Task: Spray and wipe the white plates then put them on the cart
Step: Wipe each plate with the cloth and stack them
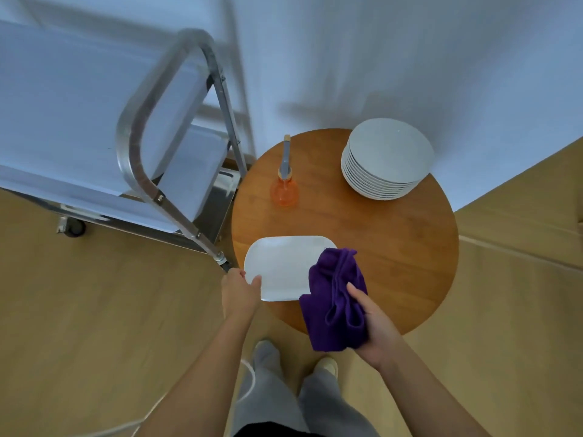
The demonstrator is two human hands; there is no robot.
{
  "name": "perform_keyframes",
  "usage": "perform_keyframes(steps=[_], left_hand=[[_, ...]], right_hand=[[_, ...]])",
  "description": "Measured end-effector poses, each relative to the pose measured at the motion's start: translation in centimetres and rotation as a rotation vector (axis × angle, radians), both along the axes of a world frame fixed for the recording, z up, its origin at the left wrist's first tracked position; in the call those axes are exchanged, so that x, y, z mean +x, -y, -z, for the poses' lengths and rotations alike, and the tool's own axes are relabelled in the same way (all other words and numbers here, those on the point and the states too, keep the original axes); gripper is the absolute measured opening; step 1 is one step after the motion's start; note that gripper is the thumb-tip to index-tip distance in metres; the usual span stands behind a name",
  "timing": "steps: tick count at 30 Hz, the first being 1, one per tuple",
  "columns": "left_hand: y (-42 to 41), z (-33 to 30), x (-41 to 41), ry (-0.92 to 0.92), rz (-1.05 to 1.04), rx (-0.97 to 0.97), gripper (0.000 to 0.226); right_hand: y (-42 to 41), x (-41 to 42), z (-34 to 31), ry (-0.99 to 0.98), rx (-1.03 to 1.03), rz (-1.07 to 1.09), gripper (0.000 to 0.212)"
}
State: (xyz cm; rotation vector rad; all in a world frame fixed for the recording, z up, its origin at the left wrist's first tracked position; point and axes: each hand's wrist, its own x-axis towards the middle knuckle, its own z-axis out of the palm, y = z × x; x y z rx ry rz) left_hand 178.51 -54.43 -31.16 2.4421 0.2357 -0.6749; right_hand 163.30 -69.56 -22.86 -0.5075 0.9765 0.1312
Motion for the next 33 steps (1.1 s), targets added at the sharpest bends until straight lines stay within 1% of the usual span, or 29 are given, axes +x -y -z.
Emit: perform_keyframes(steps=[3,7,12,16,18,20,22,24,26,29,31,33], left_hand=[[0.4,0.4,1.1,-0.030,-0.025,0.020,0.027],[0.1,1.0,2.1,-0.059,0.006,0.036,0.017],[0.1,1.0,3.1,-0.076,0.107,0.082,0.011],[0.8,0.0,3.5,-0.054,0.124,0.084,0.015],[1.3,-0.9,3.6,-0.008,0.120,-0.005,0.013],[1.8,-1.7,3.7,0.026,0.106,-0.187,0.010],[2.3,-2.8,3.6,-0.004,0.061,-0.350,0.015],[2.9,-3.9,3.1,-0.089,-0.012,-0.501,0.020],[3.4,-5.3,2.6,-0.179,-0.115,-0.632,0.024],[3.8,-8.0,2.1,-0.265,-0.306,-0.756,0.024],[4.2,-10.3,2.0,-0.301,-0.395,-0.805,0.024],[4.6,-12.9,1.7,-0.307,-0.419,-0.852,0.027]], right_hand=[[-0.2,1.9,0.4,-0.037,-0.043,-0.021,0.044],[-0.4,3.6,1.1,-0.062,-0.074,0.013,0.045],[-0.6,4.8,1.6,-0.077,-0.070,0.068,0.042],[-0.7,5.2,1.4,-0.091,-0.070,0.086,0.037],[-0.8,5.2,1.1,-0.092,-0.091,0.093,0.035],[-0.7,5.3,0.7,-0.100,-0.139,0.095,0.033],[-0.6,5.3,0.0,-0.100,-0.201,0.103,0.032],[-0.5,5.5,-1.1,-0.117,-0.285,0.104,0.027],[-0.4,5.7,-2.7,-0.146,-0.399,0.107,0.017],[-0.2,5.9,-5.6,-0.132,-0.610,0.111,0.005],[-0.2,5.8,-7.8,-0.102,-0.773,0.090,0.005],[-0.3,5.8,-10.0,-0.096,-0.951,0.072,0.010]])
